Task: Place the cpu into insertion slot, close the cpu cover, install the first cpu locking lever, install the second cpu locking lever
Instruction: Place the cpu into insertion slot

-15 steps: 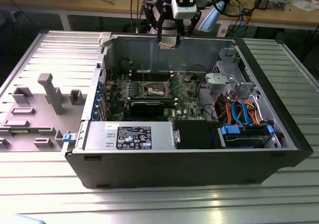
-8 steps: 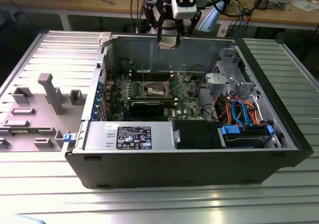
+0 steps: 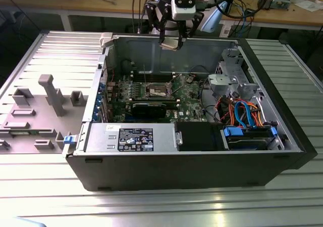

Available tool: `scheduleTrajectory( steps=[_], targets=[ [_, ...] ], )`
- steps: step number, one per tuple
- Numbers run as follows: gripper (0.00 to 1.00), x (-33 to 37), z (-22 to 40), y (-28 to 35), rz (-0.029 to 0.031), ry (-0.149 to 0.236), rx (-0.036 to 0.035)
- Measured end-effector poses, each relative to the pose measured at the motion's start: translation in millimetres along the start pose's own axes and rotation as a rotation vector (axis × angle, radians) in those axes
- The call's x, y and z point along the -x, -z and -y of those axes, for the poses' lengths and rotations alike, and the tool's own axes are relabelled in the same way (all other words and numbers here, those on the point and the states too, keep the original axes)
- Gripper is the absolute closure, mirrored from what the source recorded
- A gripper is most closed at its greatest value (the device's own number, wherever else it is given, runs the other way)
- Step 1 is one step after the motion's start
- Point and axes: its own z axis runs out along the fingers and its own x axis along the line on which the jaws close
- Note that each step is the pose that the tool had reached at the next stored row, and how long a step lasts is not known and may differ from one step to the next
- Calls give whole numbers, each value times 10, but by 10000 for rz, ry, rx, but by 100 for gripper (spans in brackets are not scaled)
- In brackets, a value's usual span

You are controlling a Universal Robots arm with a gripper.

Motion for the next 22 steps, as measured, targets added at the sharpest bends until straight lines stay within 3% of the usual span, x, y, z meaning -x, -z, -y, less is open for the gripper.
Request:
scheduleTrajectory(
  steps=[5,18,22],
  targets=[
    [46,0,1,-11,21,-287,2],
    [46,0,1,-12,27,-363,6],
    [46,0,1,-14,46,-640,11]
  ],
)
